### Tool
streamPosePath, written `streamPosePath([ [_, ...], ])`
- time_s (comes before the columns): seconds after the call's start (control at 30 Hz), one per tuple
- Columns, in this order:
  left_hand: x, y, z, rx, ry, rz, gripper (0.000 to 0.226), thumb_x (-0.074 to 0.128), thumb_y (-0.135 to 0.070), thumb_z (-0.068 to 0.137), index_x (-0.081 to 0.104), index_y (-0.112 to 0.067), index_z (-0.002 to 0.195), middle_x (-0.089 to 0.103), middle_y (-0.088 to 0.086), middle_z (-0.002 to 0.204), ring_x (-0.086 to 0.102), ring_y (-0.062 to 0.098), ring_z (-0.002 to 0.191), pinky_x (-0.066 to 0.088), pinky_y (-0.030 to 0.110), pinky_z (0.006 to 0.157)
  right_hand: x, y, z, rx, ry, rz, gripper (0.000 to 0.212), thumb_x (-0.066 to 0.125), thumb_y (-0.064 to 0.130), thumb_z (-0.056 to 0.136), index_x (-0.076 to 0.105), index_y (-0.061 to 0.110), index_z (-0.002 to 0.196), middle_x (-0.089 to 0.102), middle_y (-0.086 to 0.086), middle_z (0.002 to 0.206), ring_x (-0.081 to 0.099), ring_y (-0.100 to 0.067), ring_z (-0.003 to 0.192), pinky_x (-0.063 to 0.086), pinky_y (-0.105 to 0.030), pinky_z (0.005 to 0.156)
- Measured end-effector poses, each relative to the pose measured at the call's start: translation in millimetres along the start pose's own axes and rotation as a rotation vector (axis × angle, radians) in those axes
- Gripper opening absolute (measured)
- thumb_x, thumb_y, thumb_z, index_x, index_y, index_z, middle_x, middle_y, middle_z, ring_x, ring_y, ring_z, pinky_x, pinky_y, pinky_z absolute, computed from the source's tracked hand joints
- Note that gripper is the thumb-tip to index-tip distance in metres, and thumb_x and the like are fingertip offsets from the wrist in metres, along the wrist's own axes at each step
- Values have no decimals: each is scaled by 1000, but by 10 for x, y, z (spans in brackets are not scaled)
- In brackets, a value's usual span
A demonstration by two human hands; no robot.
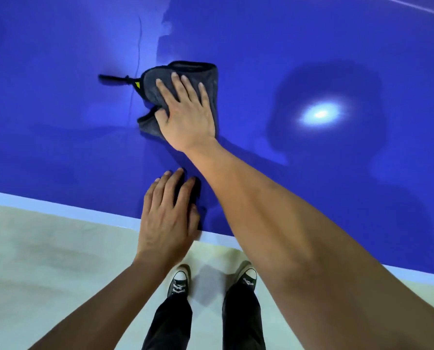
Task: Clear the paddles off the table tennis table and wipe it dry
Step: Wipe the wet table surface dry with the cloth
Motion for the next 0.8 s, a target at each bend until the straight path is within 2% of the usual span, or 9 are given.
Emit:
streamPosePath([
  [0.17,60,-334,68,32,-6,-4,43,50,-21,94,55,-5,134,48,15,147,41,36,138,34,51,113,-84,-323,-425,-31,-2,18,61,33,43,100,25,33,160,19,0,169,13,-16,156,4,-45,126],
  [0.27,180,-592,2,101,42,7,46,46,-24,95,54,-5,136,48,14,148,41,36,138,33,50,114,-176,-906,-872,-34,-33,25,63,33,42,97,30,33,159,24,0,168,19,-16,155,7,-44,126],
  [0.47,454,-1384,147,178,72,-22,50,39,-28,98,52,-4,139,44,16,151,40,40,140,34,55,112,-496,-2773,-1854,257,-85,33,65,29,43,94,32,33,158,27,0,167,22,-17,154,11,-44,127],
  [0.6,677,-1942,292,200,57,-64,50,40,-27,99,50,-3,141,43,16,153,38,39,143,32,55,114,-703,-4072,-2667,604,-106,8,63,29,43,97,26,34,160,22,1,168,17,-17,155,8,-44,127],
  [0.7,795,-2269,444,208,44,-55,50,40,-26,98,51,-3,140,43,16,153,38,38,143,32,54,115,-736,-4408,-3256,807,-124,-2,63,27,43,99,19,36,161,17,2,170,11,-17,156,5,-44,128],
  [0.8,936,-2571,636,193,44,-44,51,39,-26,96,51,-5,142,43,15,154,37,37,144,32,53,116,-713,-4424,-3428,812,-120,-8,64,26,44,99,18,36,162,15,1,170,9,-18,157,2,-44,128],
])
Point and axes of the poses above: each hand's wrist, its own z-axis towards the middle knuckle, its own x-axis out of the palm, y = z × x, the point moved 5 cm from there along z, towards the middle knuckle
